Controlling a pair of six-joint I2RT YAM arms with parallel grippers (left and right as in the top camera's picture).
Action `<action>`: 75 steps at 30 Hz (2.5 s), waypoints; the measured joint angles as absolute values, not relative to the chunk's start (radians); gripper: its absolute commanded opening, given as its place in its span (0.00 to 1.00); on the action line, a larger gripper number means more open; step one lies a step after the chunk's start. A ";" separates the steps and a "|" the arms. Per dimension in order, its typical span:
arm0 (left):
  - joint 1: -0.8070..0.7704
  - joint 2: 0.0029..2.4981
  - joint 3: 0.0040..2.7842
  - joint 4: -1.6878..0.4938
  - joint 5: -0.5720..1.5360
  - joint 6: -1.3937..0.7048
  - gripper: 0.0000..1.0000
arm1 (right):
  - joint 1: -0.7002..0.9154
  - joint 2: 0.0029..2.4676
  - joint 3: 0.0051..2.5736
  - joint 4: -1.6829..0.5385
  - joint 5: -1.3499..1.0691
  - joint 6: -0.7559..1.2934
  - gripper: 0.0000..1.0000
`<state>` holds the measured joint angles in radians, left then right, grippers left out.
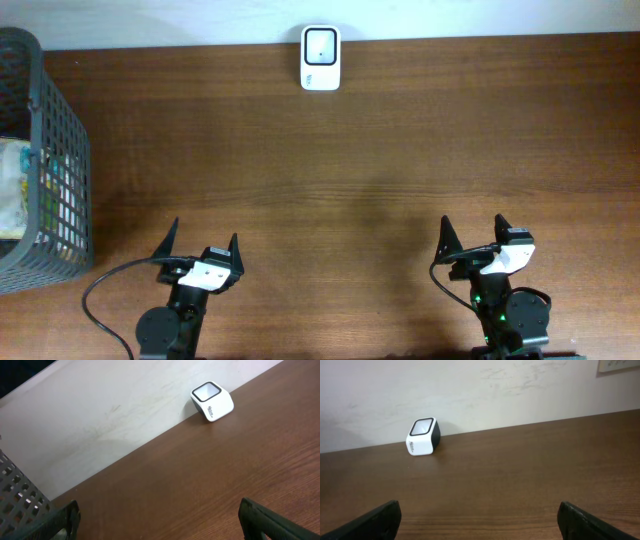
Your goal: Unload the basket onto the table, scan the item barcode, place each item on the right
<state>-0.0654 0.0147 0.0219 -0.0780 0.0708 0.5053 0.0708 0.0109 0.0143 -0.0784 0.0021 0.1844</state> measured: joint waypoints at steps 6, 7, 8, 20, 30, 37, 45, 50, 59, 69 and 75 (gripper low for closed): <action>-0.065 0.015 0.022 -0.078 0.071 0.505 0.99 | 0.071 0.011 0.014 -0.078 0.002 0.184 0.99; -0.065 0.015 0.022 -0.078 0.071 0.505 0.99 | 0.071 0.011 0.014 -0.079 0.002 0.185 0.99; -0.065 0.015 0.022 -0.078 0.071 0.505 0.99 | 0.071 0.011 0.014 -0.078 0.002 0.184 0.99; -0.065 0.048 0.135 -0.073 0.080 0.415 0.99 | 0.071 0.011 0.014 -0.078 0.002 0.184 0.99; -0.065 0.613 0.770 -0.314 0.162 0.354 0.99 | 0.071 0.011 0.014 -0.078 0.002 0.185 0.99; -0.065 1.109 1.317 -0.690 0.280 0.347 0.99 | 0.071 0.011 0.014 -0.080 0.002 0.184 0.99; -0.053 1.476 1.724 -0.994 0.567 0.343 0.99 | 0.071 0.010 0.014 -0.079 0.002 0.184 0.98; -0.053 1.478 1.727 -1.026 0.604 0.340 0.99 | 0.071 0.010 0.014 -0.079 0.002 0.184 0.99; 0.475 1.481 1.844 -1.013 0.050 -0.168 1.00 | 0.071 0.010 0.014 -0.079 0.002 0.184 0.99; 0.809 1.718 1.812 -1.105 -0.020 -0.239 0.97 | 0.071 0.010 0.014 -0.079 0.002 0.184 0.99; 0.809 1.855 1.781 -1.107 -0.019 -0.097 0.96 | 0.071 0.010 0.014 -0.078 0.002 0.184 0.99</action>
<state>0.8085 1.8549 1.7809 -1.1069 -0.0185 -0.0971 0.0708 0.0101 0.0143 -0.0784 0.0021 0.1844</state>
